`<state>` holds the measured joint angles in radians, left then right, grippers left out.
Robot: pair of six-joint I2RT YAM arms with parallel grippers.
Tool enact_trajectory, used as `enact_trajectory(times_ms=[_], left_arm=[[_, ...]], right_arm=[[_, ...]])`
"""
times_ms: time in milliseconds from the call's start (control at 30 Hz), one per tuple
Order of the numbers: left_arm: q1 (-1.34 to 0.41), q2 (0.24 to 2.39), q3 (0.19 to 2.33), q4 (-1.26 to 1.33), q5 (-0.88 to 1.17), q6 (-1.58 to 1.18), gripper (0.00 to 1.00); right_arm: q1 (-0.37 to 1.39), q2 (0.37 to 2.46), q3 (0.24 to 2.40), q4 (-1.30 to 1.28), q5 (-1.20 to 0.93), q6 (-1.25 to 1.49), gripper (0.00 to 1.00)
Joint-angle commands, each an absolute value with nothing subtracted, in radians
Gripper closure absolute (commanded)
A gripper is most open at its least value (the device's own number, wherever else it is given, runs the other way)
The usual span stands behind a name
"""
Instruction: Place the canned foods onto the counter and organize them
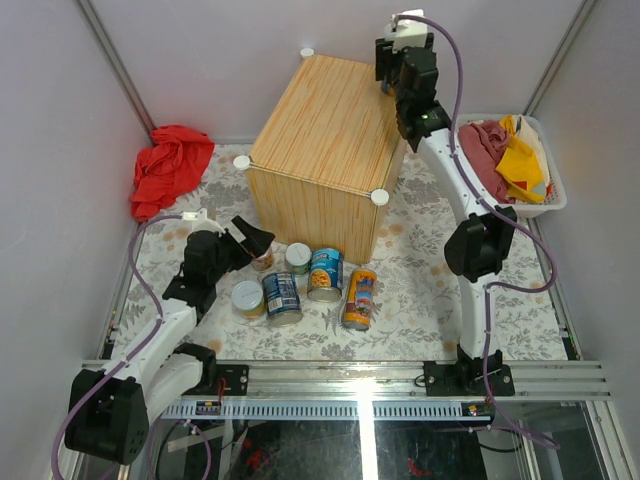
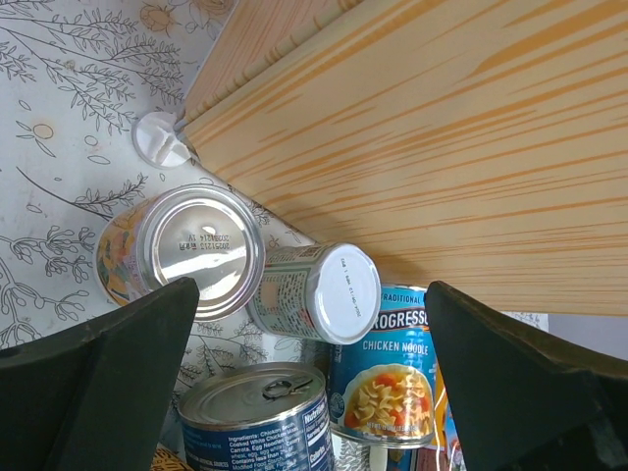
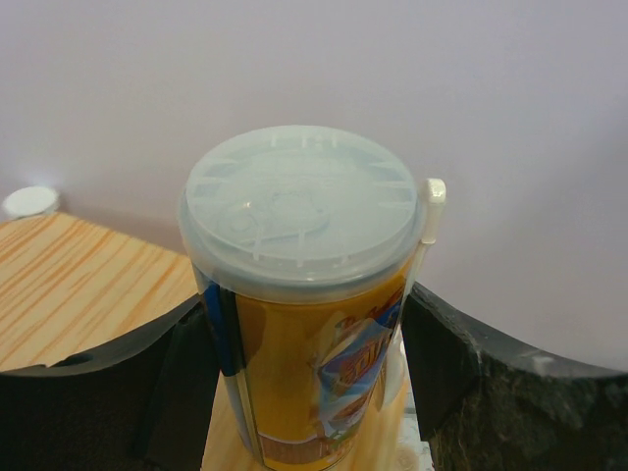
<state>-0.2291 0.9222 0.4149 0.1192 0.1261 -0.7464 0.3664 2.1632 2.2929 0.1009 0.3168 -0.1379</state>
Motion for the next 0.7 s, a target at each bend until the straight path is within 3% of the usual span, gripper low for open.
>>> enact_trajectory(times_ms=[0, 667], left_arm=[[-0.235, 0.926, 0.421, 0.193, 0.135, -0.708, 0.00], [-0.235, 0.925, 0.390, 0.230, 0.129, -0.717, 0.00]], right_arm=[[0.306, 2.133, 2.406, 0.298, 0.290, -0.094, 1.00], [0.348, 2.141, 2.371, 0.284, 0.229, -0.056, 1.00]])
